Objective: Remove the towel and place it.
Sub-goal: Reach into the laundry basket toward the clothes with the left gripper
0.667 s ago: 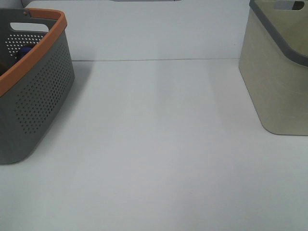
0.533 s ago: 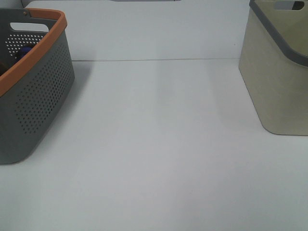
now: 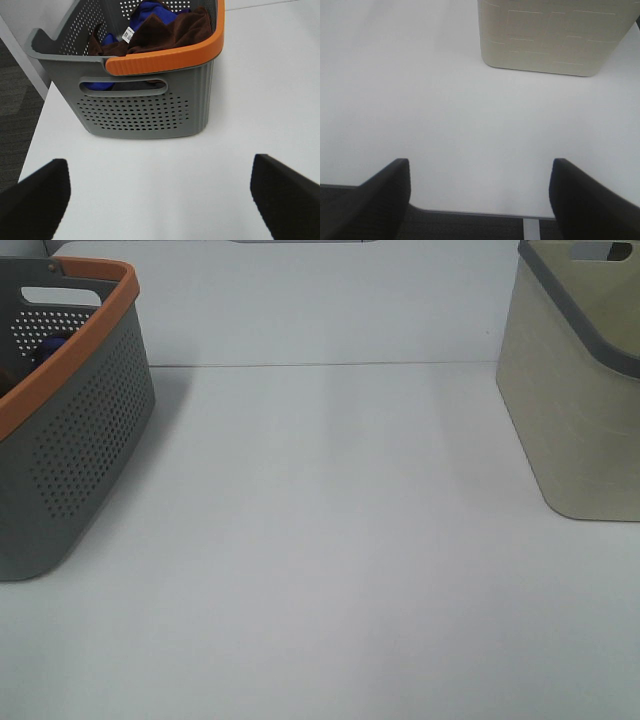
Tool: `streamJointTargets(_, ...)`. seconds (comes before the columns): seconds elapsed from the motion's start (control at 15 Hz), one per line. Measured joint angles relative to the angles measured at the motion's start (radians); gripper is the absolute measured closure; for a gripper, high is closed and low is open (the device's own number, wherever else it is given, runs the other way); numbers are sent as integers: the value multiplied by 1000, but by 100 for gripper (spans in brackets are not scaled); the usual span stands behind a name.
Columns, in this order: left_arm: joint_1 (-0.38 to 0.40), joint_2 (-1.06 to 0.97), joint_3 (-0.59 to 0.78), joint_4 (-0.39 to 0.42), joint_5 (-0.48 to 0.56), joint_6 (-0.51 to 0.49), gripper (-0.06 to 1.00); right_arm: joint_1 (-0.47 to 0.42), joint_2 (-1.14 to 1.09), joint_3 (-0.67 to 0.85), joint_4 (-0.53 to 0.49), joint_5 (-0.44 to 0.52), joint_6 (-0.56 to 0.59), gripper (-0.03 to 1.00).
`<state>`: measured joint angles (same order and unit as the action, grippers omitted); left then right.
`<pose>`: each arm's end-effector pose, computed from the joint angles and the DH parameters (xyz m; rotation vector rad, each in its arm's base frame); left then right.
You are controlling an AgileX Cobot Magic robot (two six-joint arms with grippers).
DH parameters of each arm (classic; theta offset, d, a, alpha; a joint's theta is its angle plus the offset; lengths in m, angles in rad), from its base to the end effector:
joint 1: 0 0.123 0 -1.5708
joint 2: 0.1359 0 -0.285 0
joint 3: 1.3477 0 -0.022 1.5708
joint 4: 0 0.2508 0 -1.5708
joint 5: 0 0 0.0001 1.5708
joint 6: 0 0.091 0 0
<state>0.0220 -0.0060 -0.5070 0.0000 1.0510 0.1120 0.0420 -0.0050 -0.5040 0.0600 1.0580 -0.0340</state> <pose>-0.0062 -0.0001 0.2800 0.0910 2.0206 0.0849 -0.0062 0.0045 0.2787 -0.0802 2.0304 0.0767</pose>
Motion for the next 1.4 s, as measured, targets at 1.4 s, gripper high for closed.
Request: streamJointTargets(1.4,0,0,0,-28,0,3,-4,-1,0,0,0,0,0,21)
